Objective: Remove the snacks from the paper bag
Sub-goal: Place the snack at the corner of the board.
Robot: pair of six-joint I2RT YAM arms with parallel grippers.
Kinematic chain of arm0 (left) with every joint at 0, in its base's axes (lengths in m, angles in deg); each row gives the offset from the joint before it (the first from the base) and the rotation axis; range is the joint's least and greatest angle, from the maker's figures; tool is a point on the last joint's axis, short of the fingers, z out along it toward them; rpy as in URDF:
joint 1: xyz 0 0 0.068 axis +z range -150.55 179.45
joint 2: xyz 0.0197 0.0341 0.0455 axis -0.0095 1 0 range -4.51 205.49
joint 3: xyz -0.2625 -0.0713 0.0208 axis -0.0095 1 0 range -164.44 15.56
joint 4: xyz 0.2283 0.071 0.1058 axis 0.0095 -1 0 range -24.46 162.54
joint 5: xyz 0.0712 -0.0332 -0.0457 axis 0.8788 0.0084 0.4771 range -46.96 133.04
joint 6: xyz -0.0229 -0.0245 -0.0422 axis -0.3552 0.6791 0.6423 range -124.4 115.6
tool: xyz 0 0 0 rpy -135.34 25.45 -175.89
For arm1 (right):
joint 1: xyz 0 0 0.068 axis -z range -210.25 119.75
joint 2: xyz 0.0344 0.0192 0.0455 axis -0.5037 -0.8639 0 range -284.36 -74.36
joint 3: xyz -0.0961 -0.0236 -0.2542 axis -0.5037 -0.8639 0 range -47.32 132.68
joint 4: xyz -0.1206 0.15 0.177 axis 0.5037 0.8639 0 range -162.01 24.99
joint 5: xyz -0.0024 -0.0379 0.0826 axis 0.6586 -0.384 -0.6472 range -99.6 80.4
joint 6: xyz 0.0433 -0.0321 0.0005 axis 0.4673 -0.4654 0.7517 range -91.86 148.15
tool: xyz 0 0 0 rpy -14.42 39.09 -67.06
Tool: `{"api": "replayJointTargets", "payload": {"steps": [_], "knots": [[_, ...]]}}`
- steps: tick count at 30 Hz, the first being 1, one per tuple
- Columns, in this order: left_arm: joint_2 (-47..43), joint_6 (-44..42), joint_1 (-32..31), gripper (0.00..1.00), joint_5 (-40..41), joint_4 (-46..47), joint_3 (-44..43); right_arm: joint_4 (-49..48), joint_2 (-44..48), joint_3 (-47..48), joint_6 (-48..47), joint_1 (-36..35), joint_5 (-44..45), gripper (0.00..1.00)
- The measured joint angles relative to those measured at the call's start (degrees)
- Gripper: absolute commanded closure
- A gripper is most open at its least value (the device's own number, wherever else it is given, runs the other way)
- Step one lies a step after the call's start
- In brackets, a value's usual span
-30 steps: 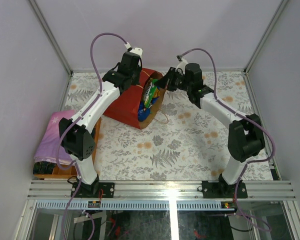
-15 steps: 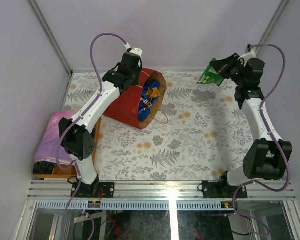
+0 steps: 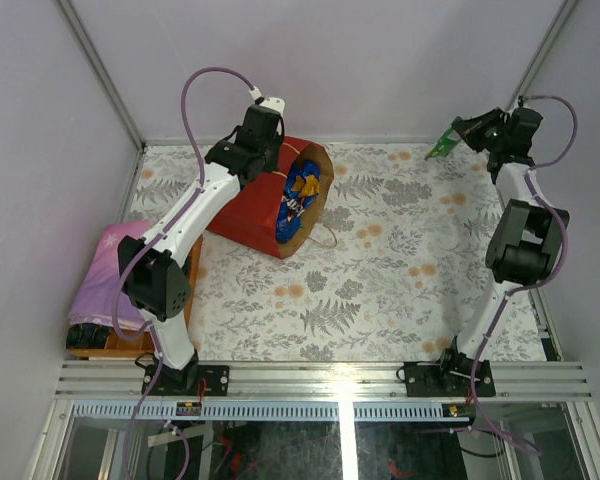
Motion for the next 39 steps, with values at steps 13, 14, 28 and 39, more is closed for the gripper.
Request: {"api": "replayJointTargets", "payload": {"steps": [13, 14, 28, 39], "knots": [[0.0, 0.0, 0.0, 1.00, 0.3, 0.0, 0.0, -7.9, -2.3, -28.0, 2.2, 8.5, -1.2, 1.00], [0.0, 0.0, 0.0, 1.00, 0.2, 0.0, 0.0, -7.0, -2.0, -28.8, 1.9, 8.5, -0.8, 1.00], [0.0, 0.0, 0.0, 1.00, 0.7, 0.0, 0.0, -6.8, -1.8, -24.7, 3.2, 9.4, 6.1, 1.00], [0.0, -0.1, 0.0, 1.00, 0.8, 0.0, 0.0, -8.5, -11.3, -12.4, 7.9, 10.3, 9.4, 0.69]]}}
